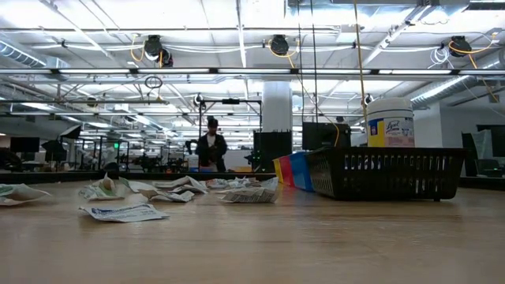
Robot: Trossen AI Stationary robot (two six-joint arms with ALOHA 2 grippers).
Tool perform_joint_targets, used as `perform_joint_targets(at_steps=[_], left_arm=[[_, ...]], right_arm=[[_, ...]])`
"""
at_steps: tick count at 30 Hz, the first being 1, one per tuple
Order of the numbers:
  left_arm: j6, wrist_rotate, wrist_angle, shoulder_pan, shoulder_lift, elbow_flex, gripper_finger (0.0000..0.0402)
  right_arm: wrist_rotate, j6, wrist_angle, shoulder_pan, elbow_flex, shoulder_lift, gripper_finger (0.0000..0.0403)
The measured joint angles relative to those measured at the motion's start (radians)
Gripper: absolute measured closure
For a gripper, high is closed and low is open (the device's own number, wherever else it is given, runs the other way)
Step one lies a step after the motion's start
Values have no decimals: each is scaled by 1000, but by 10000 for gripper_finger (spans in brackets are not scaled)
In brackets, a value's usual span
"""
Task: Pick & Place First Aid Supplies
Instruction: Put the blue alcohol pad into the blue bin
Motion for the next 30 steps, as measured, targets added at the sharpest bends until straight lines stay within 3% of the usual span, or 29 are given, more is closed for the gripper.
perform_joint_targets(at_steps=[4,11,18,24,30], left_arm=[[-62,56,-68,18,-23,-1,327],[-70,81,-274,29,-89,0,221],[-70,89,-283,34,-113,1,179],[-80,109,-305,35,-109,0,177],[-97,141,-324,33,-109,0,176]], right_arm=[[-13,-17,-174,-28,25,-24,401],[35,-167,-768,-84,278,29,402],[144,-292,-1270,-155,465,144,402],[176,-321,-1401,-185,474,216,403],[230,-313,-1323,-182,253,216,403]])
